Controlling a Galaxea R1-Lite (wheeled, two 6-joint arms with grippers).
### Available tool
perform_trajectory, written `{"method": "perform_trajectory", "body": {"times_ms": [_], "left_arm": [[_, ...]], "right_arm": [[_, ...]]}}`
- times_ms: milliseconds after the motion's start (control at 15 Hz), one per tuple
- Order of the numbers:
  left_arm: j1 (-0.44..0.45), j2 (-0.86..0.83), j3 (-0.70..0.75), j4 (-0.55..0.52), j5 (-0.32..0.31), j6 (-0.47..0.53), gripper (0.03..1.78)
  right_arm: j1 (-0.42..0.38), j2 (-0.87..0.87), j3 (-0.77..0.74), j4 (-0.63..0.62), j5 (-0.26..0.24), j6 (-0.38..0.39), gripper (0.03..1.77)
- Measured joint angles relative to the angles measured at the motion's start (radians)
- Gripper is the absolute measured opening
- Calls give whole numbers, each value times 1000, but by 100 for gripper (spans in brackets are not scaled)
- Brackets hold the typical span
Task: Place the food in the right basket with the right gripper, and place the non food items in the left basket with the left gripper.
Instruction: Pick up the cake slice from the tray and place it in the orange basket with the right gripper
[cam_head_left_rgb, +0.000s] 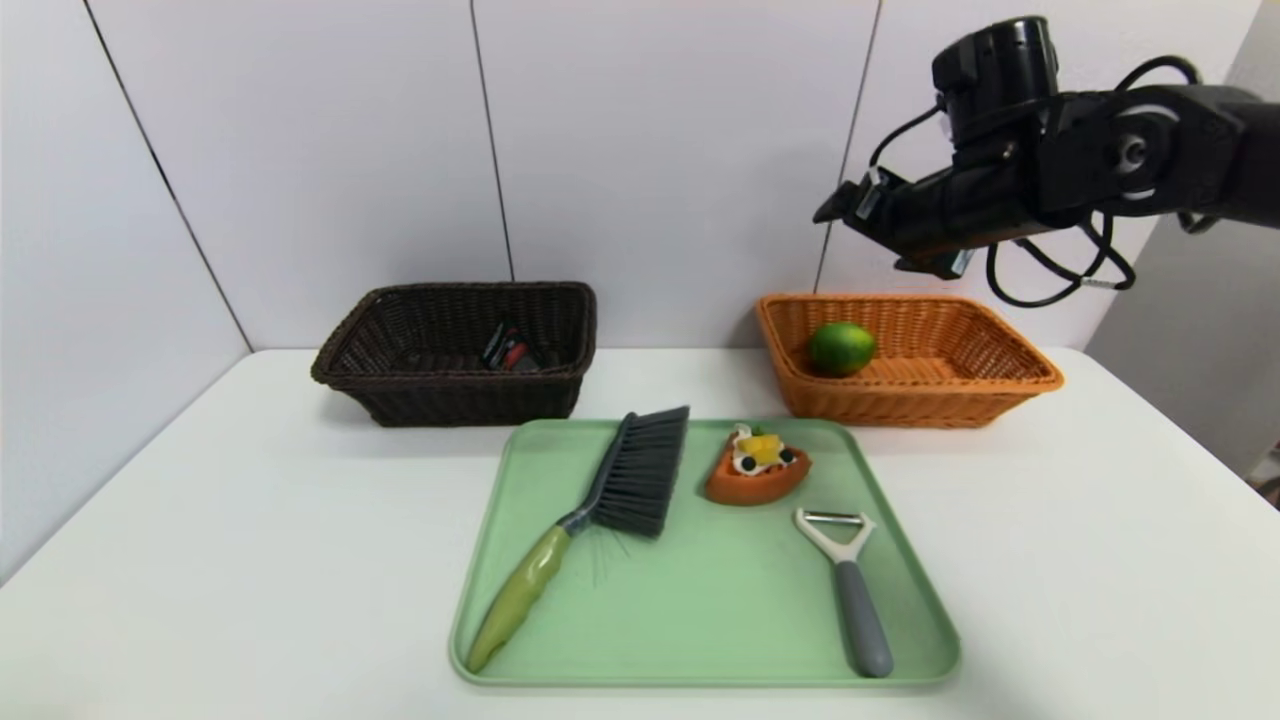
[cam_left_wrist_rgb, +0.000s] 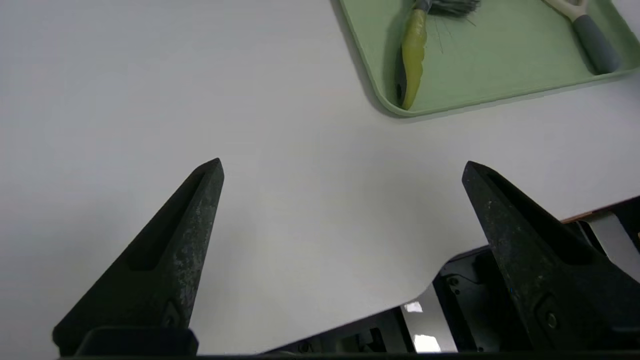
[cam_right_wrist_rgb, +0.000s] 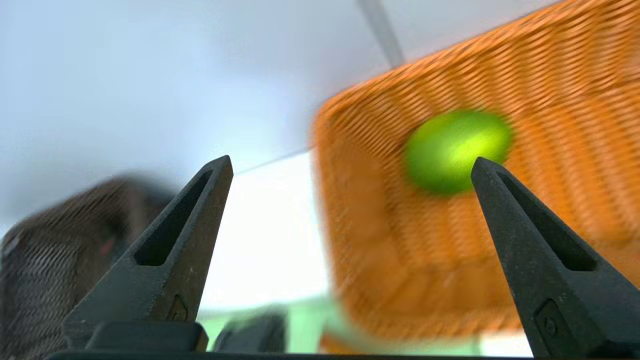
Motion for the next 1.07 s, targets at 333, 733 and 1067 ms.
{"method": "perform_trajectory", "body": {"times_ms": [333, 733, 1067], "left_arm": [[1, -7, -28, 69, -3, -53, 169], [1, 82, -127, 189, -8, -120, 169], [1, 104, -127, 193, -13, -121, 169]], "right_arm": [[94, -88, 0, 264, 3, 52, 168], [170, -66, -1, 440, 2, 129, 169], [261, 15, -5, 512, -6, 154, 169]]}}
